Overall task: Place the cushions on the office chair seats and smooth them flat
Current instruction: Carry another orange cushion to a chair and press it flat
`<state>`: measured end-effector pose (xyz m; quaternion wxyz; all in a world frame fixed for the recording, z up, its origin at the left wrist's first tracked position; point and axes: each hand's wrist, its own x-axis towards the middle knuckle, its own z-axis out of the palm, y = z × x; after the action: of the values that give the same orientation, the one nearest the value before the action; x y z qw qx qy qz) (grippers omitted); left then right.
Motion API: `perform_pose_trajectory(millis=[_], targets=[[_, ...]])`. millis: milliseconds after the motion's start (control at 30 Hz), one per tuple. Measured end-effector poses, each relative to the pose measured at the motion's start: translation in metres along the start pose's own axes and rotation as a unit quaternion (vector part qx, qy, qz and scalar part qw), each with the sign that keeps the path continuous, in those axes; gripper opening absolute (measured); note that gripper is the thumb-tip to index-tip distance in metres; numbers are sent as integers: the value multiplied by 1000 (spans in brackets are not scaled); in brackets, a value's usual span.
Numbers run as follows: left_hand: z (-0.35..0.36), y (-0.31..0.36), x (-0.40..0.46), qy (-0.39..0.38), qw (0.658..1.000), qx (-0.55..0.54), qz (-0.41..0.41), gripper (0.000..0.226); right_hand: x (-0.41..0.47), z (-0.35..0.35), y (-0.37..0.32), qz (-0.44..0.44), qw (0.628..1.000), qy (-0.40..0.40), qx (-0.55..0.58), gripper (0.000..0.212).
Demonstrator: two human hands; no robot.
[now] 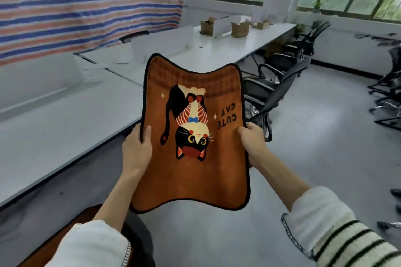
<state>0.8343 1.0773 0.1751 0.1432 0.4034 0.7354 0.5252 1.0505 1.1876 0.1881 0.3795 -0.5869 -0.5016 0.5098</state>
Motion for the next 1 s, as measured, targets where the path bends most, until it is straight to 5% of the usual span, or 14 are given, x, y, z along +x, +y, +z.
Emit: perform_pose_trajectory(millis=[467, 767, 1000], targets=[[143, 9, 181, 13, 997, 75, -2, 26, 244, 15, -35, 19, 999, -10, -32, 14], [268, -1, 366, -91, 992, 89, 19, 30, 428, 44, -46, 68, 995, 63, -44, 27], [408, -24, 453, -237, 964, 117, -3, 30, 546, 28, 5, 195, 972, 124, -30, 31]])
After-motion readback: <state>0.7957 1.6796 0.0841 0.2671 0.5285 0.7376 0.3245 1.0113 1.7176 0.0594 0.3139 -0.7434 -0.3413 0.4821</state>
